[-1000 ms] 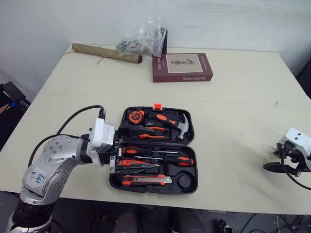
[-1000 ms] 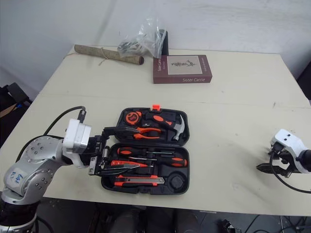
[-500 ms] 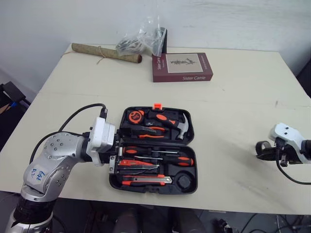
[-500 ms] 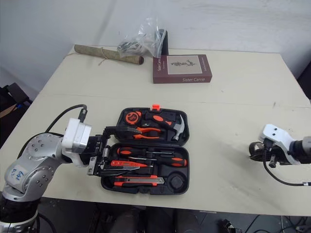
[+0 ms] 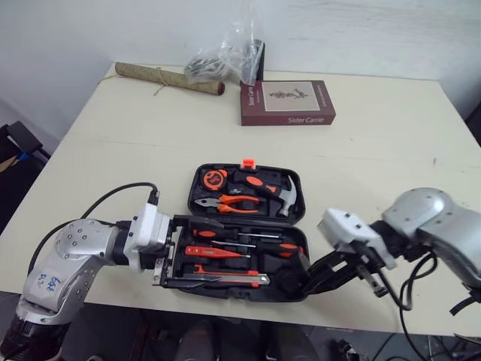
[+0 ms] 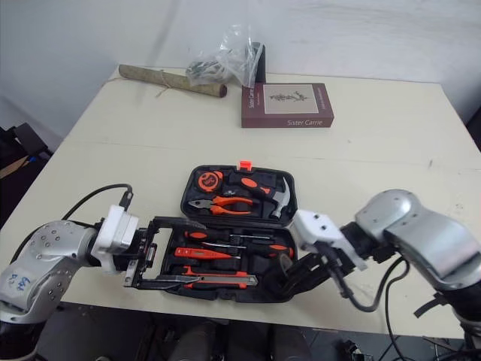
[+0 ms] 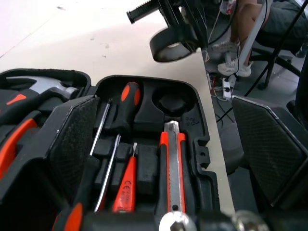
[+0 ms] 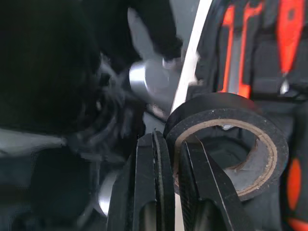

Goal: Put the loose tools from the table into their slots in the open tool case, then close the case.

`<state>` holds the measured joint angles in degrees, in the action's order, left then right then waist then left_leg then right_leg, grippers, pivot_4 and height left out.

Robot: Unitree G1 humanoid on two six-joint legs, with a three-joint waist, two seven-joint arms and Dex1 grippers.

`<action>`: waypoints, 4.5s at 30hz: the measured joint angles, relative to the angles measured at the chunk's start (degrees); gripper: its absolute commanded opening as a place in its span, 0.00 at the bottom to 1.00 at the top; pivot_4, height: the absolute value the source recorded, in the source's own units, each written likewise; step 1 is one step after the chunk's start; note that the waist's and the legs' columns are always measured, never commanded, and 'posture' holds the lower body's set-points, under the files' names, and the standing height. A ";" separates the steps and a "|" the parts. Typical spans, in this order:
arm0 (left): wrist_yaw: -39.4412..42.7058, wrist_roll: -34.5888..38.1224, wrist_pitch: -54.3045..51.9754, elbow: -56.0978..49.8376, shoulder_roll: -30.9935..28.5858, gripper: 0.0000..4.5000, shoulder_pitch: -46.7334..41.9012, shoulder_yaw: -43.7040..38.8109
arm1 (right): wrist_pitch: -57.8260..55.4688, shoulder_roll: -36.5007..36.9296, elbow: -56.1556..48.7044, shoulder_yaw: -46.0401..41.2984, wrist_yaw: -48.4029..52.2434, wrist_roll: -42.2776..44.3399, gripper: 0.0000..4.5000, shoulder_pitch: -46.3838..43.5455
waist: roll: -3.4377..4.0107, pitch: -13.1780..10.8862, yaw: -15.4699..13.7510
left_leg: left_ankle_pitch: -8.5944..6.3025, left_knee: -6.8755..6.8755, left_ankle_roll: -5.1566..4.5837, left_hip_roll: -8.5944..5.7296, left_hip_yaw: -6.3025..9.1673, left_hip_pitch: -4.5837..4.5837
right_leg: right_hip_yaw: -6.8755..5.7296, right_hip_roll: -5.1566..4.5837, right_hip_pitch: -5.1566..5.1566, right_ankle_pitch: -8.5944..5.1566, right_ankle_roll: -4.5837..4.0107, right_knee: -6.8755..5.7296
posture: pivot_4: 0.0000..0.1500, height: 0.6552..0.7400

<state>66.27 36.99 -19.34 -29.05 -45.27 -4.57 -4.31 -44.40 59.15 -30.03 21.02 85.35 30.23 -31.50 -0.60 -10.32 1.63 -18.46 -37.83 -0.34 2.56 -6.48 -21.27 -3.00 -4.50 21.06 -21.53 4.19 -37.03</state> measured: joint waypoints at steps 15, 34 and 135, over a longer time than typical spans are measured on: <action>-3.16 0.24 -1.57 -2.95 -0.46 1.00 1.66 -2.09 | 8.59 -4.53 5.54 14.96 2.78 -15.05 0.01 -5.80 | -0.09 0.05 0.07 | 0.00 -0.13 0.00 0.05 0.09 0.11 | -0.08 0.02 -0.15 0.00 0.00 -0.08 | 1.00 1.00; -5.91 0.23 -1.77 -3.97 0.01 1.00 2.14 -2.35 | 10.76 -1.33 3.14 18.50 3.37 -20.69 0.01 -9.57 | -0.25 0.15 -0.16 | -0.02 -0.24 -0.06 -0.12 0.61 0.19 | -0.42 -0.17 -0.58 0.01 -0.01 0.11 | 1.00 1.00; -6.80 -1.68 1.79 -1.56 -0.84 1.00 6.06 -6.57 | 56.91 -19.48 45.16 -1.94 4.00 -9.20 0.00 5.23 | -0.02 -0.05 0.07 | 0.01 -0.20 -0.06 -0.18 1.08 0.42 | -0.88 -0.16 -1.15 -0.01 -0.03 0.30 | 1.00 1.00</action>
<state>59.47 35.31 -17.55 -30.62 -46.11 1.49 -10.88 12.52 39.67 15.13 19.08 89.35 21.04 -26.27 -0.62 -10.37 1.70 -18.44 -38.04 -0.40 2.38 -5.40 -20.85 -3.88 -4.66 19.91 -21.54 4.16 -36.73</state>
